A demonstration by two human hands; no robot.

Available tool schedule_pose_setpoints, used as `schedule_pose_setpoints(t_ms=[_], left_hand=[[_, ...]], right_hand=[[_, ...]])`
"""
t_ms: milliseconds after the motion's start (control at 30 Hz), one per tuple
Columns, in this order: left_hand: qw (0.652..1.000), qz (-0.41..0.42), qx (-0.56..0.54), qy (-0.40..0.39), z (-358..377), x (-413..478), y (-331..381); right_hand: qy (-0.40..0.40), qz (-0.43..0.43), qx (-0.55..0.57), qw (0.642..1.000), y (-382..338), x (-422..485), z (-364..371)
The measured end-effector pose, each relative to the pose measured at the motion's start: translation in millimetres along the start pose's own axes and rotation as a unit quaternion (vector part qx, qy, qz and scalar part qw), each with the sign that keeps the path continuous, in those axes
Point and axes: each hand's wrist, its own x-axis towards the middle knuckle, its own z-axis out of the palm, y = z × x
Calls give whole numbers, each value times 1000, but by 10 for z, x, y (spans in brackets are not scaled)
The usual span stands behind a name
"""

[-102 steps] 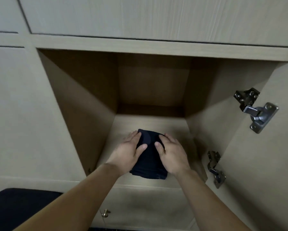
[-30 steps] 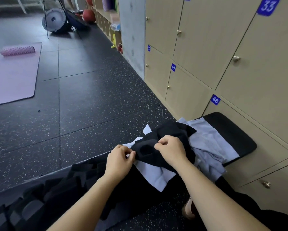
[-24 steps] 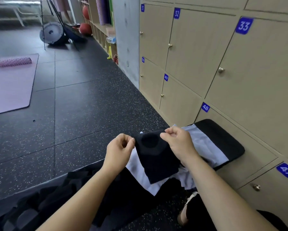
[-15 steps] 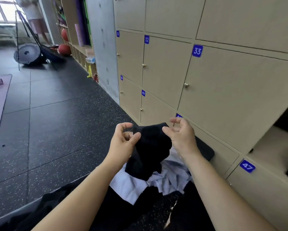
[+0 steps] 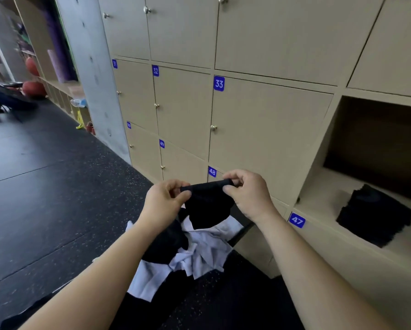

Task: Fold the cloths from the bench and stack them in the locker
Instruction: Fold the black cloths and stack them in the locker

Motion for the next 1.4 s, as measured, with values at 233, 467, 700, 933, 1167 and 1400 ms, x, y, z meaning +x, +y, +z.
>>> schedule_pose_setpoints(t_ms=[233, 467, 700, 933, 1167, 1400], left_hand=[[997, -19, -71, -37, 361, 27, 273], [978, -65, -188, -61, 797, 50, 513], [995, 13, -90, -41, 1156, 7, 689], [976, 87, -53, -195, 1414, -7, 851], [920, -70, -206, -327, 1544, 8, 864], [876, -142, -333, -318, 2032, -151, 993]], right_hand=[[59, -6, -33, 998, 112, -47, -278], [68, 22, -9, 997, 238, -141, -593], [59, 48, 18, 997, 450, -274, -915], [-52, 100, -26, 993, 529, -328, -1199], [126, 89, -28, 988, 708, -414, -1482], [235, 102, 47, 966, 872, -540, -1716]])
